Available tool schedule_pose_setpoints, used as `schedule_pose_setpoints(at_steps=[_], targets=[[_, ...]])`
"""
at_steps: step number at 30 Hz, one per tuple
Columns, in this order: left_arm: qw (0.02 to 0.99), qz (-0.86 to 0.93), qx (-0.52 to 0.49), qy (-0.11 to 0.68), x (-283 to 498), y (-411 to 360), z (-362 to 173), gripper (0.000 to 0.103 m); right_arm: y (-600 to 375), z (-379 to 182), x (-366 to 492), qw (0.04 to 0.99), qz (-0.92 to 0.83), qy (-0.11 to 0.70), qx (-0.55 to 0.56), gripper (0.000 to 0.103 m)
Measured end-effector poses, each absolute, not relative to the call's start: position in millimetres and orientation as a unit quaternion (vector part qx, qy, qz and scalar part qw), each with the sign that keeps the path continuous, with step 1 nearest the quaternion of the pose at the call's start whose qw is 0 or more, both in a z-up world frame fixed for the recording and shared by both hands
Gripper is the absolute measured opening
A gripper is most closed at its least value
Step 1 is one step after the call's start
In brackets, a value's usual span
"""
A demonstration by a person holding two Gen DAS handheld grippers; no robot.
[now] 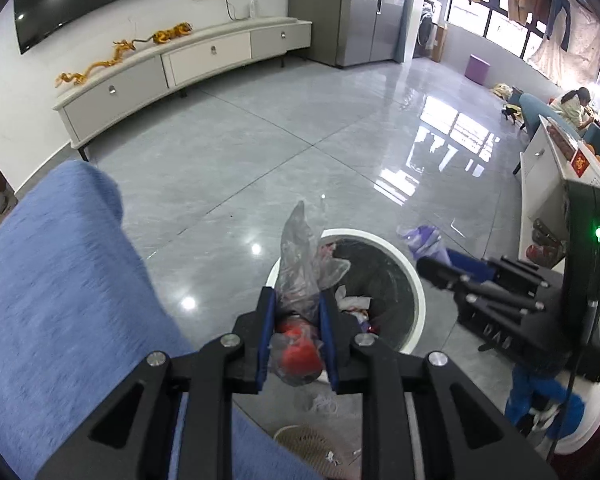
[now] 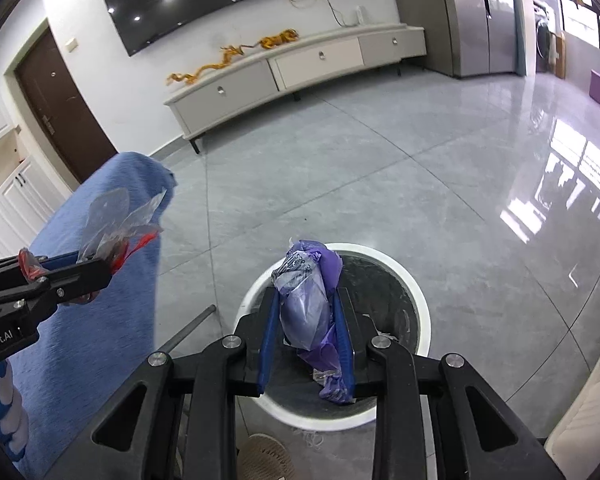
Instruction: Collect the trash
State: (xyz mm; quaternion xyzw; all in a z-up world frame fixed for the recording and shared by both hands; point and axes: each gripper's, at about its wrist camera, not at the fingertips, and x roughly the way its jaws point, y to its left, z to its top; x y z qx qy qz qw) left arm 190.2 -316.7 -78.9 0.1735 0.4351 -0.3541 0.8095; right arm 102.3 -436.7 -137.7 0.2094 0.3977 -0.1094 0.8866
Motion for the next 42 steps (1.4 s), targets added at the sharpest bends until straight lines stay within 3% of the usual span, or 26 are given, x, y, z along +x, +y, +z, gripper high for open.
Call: schedule_pose_setpoints(at_steps=[18,21,23,33,42], targets=[[0.792,-0.35,0.158,0.474,215.4,-360.5,-118.6,0.022,-457.5,-188.5,121.0,0.862,-0.132,0.435,0.223,0.032],[0.79,-0.356,0.152,0.475,217.1,-361.1,-119.1,0.034,-458.5,-190.1,120.7,0.86,-0.139,0.439,0.221,0.047],[0.793,-0.359,0.143,0.47,217.5,-359.2,-117.7,0.05,-459.8,-190.6,118.5,0.859,-0.143,0.438,0.221,0.051],[0.801,-0.369,0.132,0.454,206.4,-353.7,-101.8,0.052,-457.6,-179.6,101.9,0.861,-0.154,0.43,0.224,0.051],[0.844,-0.332,0.131,0.4,183.0,-306.4,-62.5,0.056,-426.9,-137.5,85.0,0.88,-0.14,0.405,0.205,0.051]])
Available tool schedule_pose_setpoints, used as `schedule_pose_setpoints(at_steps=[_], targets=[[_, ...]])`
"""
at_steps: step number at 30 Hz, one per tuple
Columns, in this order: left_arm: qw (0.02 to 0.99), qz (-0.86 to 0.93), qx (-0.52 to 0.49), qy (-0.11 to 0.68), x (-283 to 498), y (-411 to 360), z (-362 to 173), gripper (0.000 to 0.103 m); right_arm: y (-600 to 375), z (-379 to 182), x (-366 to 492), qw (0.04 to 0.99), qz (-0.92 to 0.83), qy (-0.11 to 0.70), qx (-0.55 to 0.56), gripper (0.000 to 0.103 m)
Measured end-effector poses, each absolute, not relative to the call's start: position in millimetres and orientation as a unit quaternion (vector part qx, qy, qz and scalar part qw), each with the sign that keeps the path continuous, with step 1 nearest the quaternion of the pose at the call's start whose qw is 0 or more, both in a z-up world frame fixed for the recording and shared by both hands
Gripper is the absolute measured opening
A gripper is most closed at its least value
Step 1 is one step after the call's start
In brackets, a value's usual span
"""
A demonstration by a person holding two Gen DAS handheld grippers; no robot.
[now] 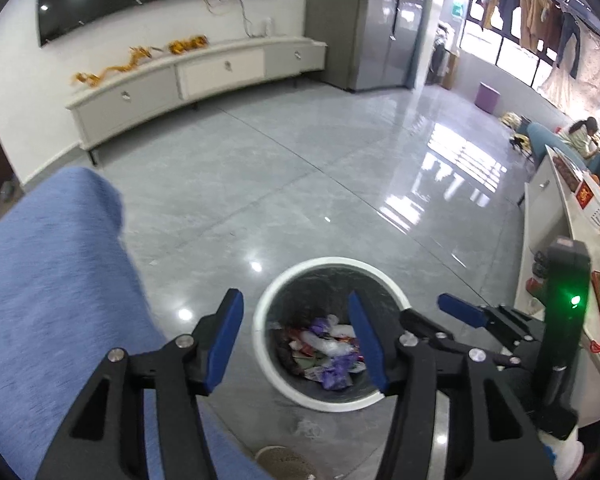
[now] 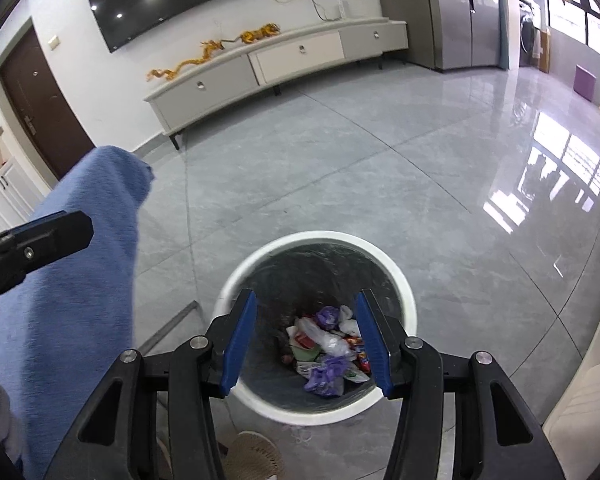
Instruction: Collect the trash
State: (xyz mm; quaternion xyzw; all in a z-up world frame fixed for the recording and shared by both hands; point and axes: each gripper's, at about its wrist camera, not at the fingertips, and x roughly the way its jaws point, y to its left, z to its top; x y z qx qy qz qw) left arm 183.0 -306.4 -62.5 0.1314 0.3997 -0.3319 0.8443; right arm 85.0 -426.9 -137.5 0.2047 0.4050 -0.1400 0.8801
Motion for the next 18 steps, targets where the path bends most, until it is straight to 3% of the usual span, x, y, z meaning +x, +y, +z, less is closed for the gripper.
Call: schedule_pose_setpoints(at_steps=[18], targets=[[0.935,-0.137,0.102,0.312,106.5,-94.0,-3.5,0.058,-278.2,-43.5,57.3,0.928,-0.049,0.345,0.131,0.056]])
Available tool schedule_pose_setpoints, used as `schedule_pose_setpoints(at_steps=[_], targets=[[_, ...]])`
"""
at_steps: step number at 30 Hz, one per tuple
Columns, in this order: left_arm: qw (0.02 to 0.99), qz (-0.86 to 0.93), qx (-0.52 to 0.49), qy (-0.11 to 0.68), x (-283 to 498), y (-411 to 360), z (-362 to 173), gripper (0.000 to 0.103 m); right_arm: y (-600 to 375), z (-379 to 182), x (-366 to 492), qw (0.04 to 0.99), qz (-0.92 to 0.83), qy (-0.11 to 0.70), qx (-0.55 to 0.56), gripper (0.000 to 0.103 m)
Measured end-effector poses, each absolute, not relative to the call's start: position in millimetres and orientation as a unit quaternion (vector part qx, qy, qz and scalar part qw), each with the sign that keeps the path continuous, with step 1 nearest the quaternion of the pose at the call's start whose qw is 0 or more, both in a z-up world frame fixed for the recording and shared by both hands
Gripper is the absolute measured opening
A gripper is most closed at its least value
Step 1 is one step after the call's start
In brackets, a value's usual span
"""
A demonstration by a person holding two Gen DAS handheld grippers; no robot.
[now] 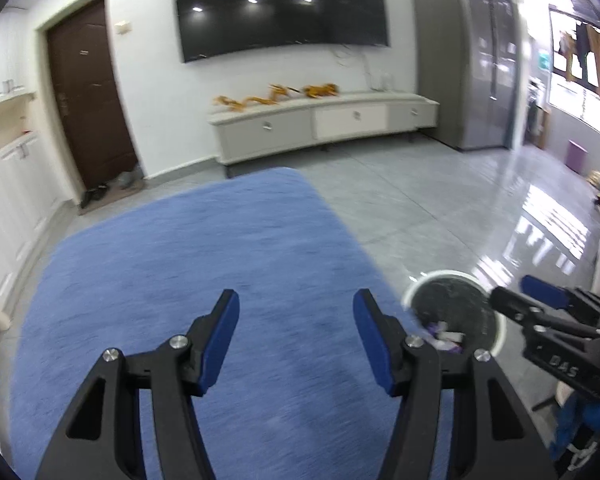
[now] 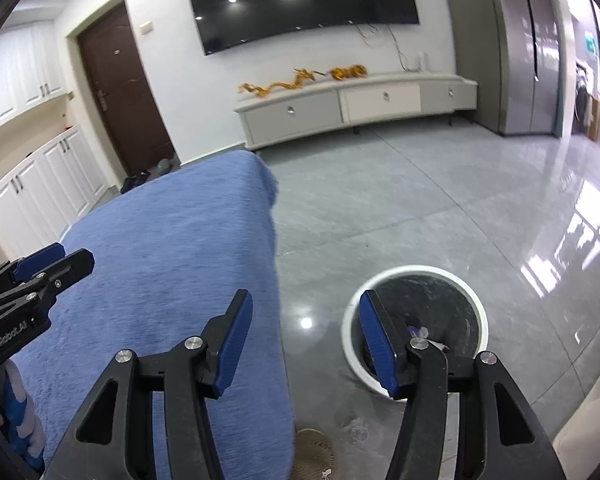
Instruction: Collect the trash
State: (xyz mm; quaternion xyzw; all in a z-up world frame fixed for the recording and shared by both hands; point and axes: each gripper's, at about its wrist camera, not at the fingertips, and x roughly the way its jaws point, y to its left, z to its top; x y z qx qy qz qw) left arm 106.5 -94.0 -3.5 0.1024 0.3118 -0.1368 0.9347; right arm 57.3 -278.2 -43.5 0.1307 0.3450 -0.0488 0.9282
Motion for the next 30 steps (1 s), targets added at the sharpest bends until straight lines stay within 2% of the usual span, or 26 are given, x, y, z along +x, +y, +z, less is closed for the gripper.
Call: schedule_pose_setpoints(at_steps=[6,8,11,22,30], targets=[[0.947,-0.096,0.082,0.294,83.8,-47.9,5.5,0.061,-237.6,-22.6,40.7,0.938,-0.045,0.328,0.105,0.07],[0.95,-0.088,0.076,0.289,78.0,-37.0,6.8,0.062,-225.7,-18.8,35.9,0.94,-0.051,0.325,0.093,0.079],[0.954,-0.081,0.066,0.282,68.4,-22.0,7.9,0.063,-215.7,-15.0,29.7,0.942,-0.055,0.321,0.086,0.084],[0.963,-0.066,0.036,0.26,53.1,10.6,12.0,0.063,-200.4,-7.2,14.7,0.946,-0.086,0.305,0.068,0.086],[0.962,-0.073,0.045,0.259,45.8,2.8,9.2,0.063,-208.7,-11.7,11.2,0.943,-0.108,0.306,0.074,0.087]])
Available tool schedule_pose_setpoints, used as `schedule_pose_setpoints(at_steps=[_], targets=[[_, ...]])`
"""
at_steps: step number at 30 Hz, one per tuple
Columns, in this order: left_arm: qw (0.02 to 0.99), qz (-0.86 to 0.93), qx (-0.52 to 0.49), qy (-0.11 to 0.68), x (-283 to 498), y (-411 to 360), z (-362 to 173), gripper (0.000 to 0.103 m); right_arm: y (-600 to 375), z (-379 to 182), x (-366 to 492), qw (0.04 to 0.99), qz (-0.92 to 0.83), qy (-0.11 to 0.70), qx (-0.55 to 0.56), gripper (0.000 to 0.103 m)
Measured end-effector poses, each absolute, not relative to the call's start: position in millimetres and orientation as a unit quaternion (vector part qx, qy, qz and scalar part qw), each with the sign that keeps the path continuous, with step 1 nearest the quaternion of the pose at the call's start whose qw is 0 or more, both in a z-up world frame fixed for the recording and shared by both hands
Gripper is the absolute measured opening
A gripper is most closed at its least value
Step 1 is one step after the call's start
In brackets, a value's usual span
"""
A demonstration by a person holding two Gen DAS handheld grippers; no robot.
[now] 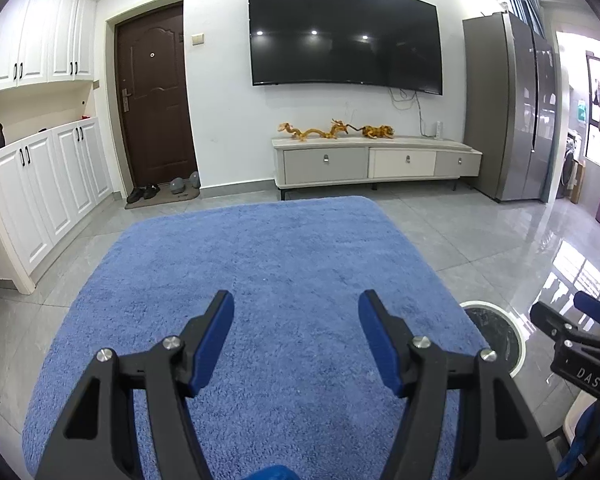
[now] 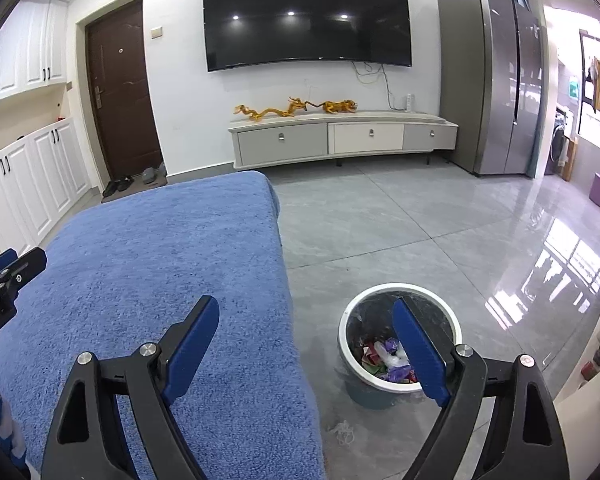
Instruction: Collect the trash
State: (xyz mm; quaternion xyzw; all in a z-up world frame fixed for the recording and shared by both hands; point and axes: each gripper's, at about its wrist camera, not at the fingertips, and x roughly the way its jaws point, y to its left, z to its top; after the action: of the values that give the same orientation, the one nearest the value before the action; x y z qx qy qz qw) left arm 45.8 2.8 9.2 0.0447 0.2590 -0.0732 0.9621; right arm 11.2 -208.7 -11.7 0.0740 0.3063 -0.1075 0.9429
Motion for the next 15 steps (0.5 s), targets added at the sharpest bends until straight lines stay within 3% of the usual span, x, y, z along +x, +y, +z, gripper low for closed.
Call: schedule_pose_setpoints(at_steps=[5,9,15], targets=[[0.962,-0.075,0.048,0.258,49.3,-1.0,9.8,0.064,-213.0,-14.5,12.8,0.941,-0.115,0.308,0.079,0.087],[0.963,-0.075,0.045,0.256,50.3,-1.1,9.7,0.075,-218.5,-16.3,12.8,0.94,-0.121,0.308,0.08,0.087],[0.962,-0.072,0.044,0.26,53.5,-0.7,8.3,0.076,-219.0,-17.4,15.1,0.94,-0.125,0.309,0.079,0.087]])
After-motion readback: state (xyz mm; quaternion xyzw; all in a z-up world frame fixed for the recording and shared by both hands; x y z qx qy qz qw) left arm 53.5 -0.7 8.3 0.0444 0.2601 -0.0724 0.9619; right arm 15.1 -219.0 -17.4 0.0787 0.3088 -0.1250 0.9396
